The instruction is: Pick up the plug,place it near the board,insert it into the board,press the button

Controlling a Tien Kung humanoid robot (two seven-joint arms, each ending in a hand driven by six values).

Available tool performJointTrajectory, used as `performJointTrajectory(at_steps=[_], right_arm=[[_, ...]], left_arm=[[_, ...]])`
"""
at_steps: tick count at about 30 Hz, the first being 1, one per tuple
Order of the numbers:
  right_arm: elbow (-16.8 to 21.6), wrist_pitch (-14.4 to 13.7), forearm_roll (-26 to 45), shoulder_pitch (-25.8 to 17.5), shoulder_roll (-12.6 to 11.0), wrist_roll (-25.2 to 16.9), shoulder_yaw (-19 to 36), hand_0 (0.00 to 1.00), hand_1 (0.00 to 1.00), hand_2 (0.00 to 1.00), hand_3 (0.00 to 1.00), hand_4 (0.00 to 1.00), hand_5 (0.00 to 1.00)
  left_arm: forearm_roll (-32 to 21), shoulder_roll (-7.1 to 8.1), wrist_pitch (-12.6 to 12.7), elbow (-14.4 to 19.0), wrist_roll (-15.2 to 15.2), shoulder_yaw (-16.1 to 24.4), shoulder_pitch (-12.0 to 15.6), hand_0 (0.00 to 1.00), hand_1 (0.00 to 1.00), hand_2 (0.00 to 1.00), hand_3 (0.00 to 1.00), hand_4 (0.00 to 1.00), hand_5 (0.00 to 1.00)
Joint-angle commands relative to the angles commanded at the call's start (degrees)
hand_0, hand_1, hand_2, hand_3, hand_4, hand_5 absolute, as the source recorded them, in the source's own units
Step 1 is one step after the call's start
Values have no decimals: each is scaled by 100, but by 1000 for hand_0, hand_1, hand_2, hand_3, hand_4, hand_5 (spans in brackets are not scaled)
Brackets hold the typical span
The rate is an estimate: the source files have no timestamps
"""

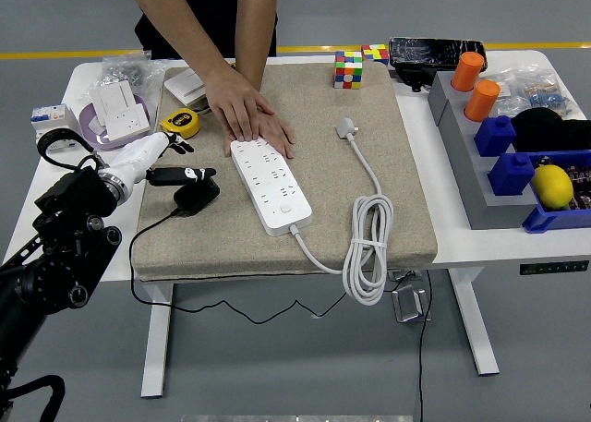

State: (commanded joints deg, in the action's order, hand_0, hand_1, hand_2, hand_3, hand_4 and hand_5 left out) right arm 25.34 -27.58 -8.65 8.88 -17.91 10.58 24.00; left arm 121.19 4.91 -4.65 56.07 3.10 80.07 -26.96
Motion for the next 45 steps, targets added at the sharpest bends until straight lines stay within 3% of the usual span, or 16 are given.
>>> performJointTrajectory(at_steps=[6,7,8,11,18,24,26,34,42,44,45], right_arm=[[18,0,-31,1,34,10,0,998,942,877,914,998,998],[22,0,-41,-3,43,6,22,998,942,877,914,998,998],[26,-2,-51,-7,51,0,42,998,940,877,912,998,998],[20,-2,-35,-25,73,-29,60,998,940,877,912,998,998],[15,-37,15,-52,114,-115,52,998,936,877,913,998,998],[25,-40,50,-23,110,-133,-49,998,934,877,913,998,998],[35,-40,44,-13,99,-135,-73,998,934,877,913,998,998],[47,-43,74,-77,72,-171,-246,993,931,876,913,998,998],[106,-123,9,-123,122,-273,-343,994,928,875,911,998,998],[150,-327,-49,-141,150,-441,-299,994,928,875,911,998,998],[161,-385,-46,-144,154,-498,-298,968,913,871,910,998,998]], left_arm=[[-1450,-225,722,1352,-88,949,579,964,996,959,923,998,998],[-1711,-250,791,1571,-105,1088,665,964,996,959,923,998,998],[-1934,-268,849,1782,-126,1212,743,895,934,912,902,998,998],[-2642,-268,929,2296,-197,1474,944,895,934,912,902,998,998],[-4318,-252,894,2770,-277,1741,1320,890,921,894,896,998,998],[-5707,-328,946,3293,-279,1950,1645,897,920,894,895,998,998],[-5858,-350,915,3389,-261,2018,1726,895,908,885,884,998,998],[-5529,-491,818,3645,-191,2287,2186,886,898,875,877,998,998],[-5353,-491,817,3585,-211,2345,2244,883,888,861,868,998,998],[-5333,-491,846,3546,-215,2331,2268,883,888,861,868,998,998],[-5304,-491,857,3546,-217,2331,2278,869,872,837,863,998,820]])
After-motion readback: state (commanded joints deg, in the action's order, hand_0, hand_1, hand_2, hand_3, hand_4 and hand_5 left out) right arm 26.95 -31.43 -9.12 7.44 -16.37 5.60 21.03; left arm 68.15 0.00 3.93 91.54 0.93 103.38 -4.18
